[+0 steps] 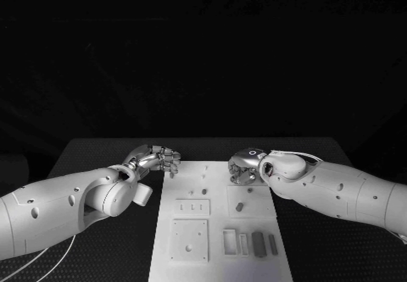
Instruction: Assemble the parts on the task board
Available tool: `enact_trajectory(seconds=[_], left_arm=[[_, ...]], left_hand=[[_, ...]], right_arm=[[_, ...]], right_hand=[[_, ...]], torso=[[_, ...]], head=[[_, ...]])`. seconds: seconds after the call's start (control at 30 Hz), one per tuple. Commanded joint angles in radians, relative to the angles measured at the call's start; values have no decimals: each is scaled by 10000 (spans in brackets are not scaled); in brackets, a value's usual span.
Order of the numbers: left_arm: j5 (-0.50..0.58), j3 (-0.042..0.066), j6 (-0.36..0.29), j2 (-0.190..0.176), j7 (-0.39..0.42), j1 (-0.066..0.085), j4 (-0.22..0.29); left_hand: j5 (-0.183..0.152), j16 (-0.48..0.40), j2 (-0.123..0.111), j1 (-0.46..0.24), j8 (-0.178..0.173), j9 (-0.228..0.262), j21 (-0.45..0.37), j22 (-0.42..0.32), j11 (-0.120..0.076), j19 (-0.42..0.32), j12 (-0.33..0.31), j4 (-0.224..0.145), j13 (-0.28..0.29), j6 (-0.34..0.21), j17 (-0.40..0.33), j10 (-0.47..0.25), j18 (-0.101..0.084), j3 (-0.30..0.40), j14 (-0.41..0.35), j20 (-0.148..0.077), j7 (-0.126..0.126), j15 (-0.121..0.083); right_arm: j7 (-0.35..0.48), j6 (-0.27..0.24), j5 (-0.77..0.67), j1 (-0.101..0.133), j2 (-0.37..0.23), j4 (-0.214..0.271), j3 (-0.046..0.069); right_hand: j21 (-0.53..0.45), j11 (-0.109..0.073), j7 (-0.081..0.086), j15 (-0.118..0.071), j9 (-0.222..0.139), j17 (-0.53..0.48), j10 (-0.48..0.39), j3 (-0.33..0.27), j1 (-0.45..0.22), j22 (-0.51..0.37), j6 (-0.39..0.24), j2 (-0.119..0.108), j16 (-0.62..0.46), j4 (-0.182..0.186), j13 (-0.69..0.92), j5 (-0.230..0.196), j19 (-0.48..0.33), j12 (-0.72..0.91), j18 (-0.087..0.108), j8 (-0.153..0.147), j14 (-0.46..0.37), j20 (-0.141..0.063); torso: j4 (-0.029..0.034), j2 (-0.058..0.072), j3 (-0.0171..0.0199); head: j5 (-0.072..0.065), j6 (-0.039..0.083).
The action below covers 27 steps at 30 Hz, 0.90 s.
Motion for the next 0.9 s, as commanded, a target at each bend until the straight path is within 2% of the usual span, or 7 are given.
enact_trajectory(seconds=[0.03,0.23,0.5,0.67,0.9], left_arm=[[-27,11,161,1,108,12,26],[-27,11,171,-1,100,13,30],[-26,12,182,13,85,13,32],[-25,13,185,30,83,13,18],[-2,13,167,4,59,13,25]], left_hand=[[31,-63,-24,-73,-51,-13,-55,10,61,-32,-57,-3,10,4,16,31,-21,-83,-21,-39,50,77],[31,-75,-30,-85,-61,-16,-59,12,63,-31,-69,-2,12,-2,27,29,-21,-89,-17,-40,54,77],[31,-96,-37,-111,-76,-21,-66,15,68,-27,-90,3,16,-12,48,29,-22,-102,-10,-40,60,77],[31,-111,-43,-129,-88,-25,-72,16,70,-25,-107,7,20,-19,64,28,-23,-111,-4,-40,65,77],[31,-131,-53,-150,-105,-30,-79,19,76,-21,-128,10,23,-35,84,23,-23,-121,2,-41,73,77]], right_arm=[[60,499,-134,-185,39,5,-106],[39,386,-205,-208,54,-12,-127],[-32,537,-340,-274,179,-69,-194],[-92,532,-408,-380,271,-123,-292],[-212,528,-434,-451,337,-238,-330]], right_hand=[[-48,-17,-37,-18,8,33,149,53,-84,139,129,42,12,7,7,36,42,-63,106,-30,96,-23],[59,-104,-143,-94,53,135,424,88,9,203,376,235,73,-30,59,37,165,-72,106,31,212,-90],[169,-175,-224,-156,70,250,648,125,210,210,570,531,135,-55,112,38,239,-113,106,39,293,-150],[185,-182,-230,-162,71,268,674,118,233,211,592,550,143,-57,119,37,243,-126,106,33,301,-154],[213,-174,-213,-161,53,303,672,43,195,207,570,427,140,-49,121,37,237,-195,106,-23,295,-150]], torso=[[-9,19,3],[-30,34,-2],[-9,66,1],[-9,78,1],[-26,89,9]], head=[[28,-19],[23,-13],[-4,14],[-12,25],[-18,38]])
